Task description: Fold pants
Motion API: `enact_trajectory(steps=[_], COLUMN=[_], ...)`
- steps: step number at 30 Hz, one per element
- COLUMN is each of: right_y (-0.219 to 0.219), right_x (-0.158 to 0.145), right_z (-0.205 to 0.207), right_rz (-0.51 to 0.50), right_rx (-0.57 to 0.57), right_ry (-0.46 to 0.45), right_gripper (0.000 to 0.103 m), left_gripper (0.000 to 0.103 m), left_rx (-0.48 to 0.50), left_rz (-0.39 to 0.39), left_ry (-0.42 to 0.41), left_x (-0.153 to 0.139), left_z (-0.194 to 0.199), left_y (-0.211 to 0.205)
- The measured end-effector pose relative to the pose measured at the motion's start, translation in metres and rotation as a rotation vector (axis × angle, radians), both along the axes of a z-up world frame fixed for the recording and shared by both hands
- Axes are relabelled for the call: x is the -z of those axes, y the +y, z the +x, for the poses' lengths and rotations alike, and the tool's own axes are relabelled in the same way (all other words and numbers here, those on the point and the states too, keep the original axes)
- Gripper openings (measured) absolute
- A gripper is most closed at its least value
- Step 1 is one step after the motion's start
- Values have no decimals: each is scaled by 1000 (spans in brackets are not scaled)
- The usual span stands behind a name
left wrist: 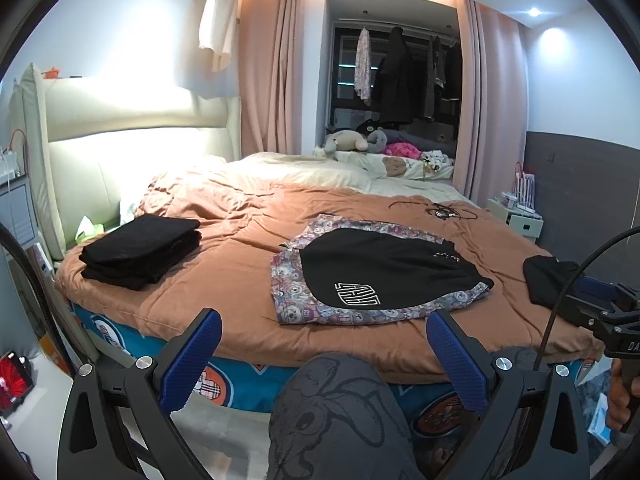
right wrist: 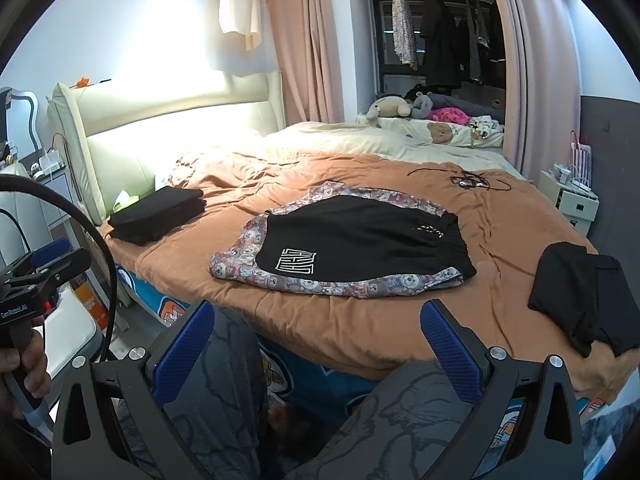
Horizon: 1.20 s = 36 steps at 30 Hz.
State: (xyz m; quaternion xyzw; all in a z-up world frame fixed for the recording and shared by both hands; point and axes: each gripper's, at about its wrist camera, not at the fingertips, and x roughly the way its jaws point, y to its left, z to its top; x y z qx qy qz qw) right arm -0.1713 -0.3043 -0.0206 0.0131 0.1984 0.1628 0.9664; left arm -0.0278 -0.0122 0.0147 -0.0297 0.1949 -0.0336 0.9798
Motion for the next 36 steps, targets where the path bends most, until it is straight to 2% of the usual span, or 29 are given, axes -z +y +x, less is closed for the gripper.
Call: enact_trajectory(steps=[6,13,23,36], right_y=[4,8,2,-3], right_x=[2,5,6,3], right_z=[1,4,4,4], right_rz=[-7,-22,33,50], right_rx=[-8,-10,-18,-31], right_ry=[1,-8,6,15], right_gripper=[103,103,103,103], left_gripper=[103,103,103,103], left_rx=[-7,-17,-13,4], left_rz=[16,20,27,46], left_ry=[-20,-6,0,-4], left_x=[-6,-2,-3,-5], left_z=[-3,1,7,7], left_y=[1,5,2,-2])
